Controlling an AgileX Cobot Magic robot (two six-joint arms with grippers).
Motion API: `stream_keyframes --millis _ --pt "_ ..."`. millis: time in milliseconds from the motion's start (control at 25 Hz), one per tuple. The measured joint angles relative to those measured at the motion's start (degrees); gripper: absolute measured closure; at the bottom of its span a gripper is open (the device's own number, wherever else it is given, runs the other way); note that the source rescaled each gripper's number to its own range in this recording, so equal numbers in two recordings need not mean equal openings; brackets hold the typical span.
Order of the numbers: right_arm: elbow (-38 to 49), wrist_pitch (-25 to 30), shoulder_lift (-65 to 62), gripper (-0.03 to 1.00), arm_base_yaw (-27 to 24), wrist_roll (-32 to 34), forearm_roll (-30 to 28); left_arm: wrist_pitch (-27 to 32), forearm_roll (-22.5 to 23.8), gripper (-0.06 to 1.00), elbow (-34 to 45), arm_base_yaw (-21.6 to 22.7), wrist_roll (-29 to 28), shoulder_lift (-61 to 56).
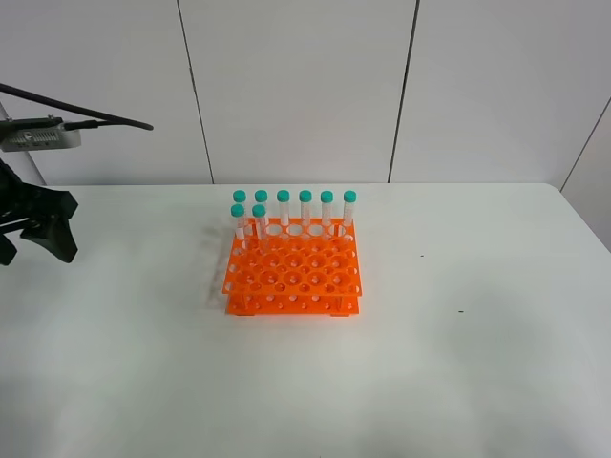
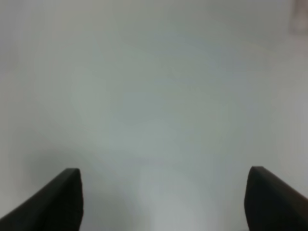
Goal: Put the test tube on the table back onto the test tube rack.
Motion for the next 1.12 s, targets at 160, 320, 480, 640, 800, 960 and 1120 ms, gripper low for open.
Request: stream_keyframes --millis 160,320,480,640,800,960,1120 --pt "0.0 0.0 0.0 -0.03 0.0 0.0 0.0 2.86 0.21 0.03 4.39 -0.01 0.0 -7.2" --pt "0.0 0.0 0.0 -0.03 0.0 0.0 0.0 3.84 0.38 0.03 11.48 -0.01 0.0 -18.11" --pt "0.0 0.0 0.0 -0.03 0.0 0.0 0.0 3.69 0.38 0.03 19.25 -0.01 -0.06 -30.91" --pt "0.0 0.0 0.0 -0.03 0.0 0.0 0.0 3.0 0.45 0.03 27.47 -0.01 -0.97 -44.24" --pt "0.0 0.0 0.0 -0.03 0.0 0.0 0.0 0.33 0.56 0.03 33.22 -0.01 -1.14 -56.45" --pt "0.0 0.0 0.0 -0.03 0.0 0.0 0.0 -0.3 0.56 0.03 35.1 -0.01 -1.91 -65.19" --pt "0.0 0.0 0.0 -0.03 0.0 0.0 0.0 -0.24 0.56 0.05 35.09 -0.01 -2.14 -71.18"
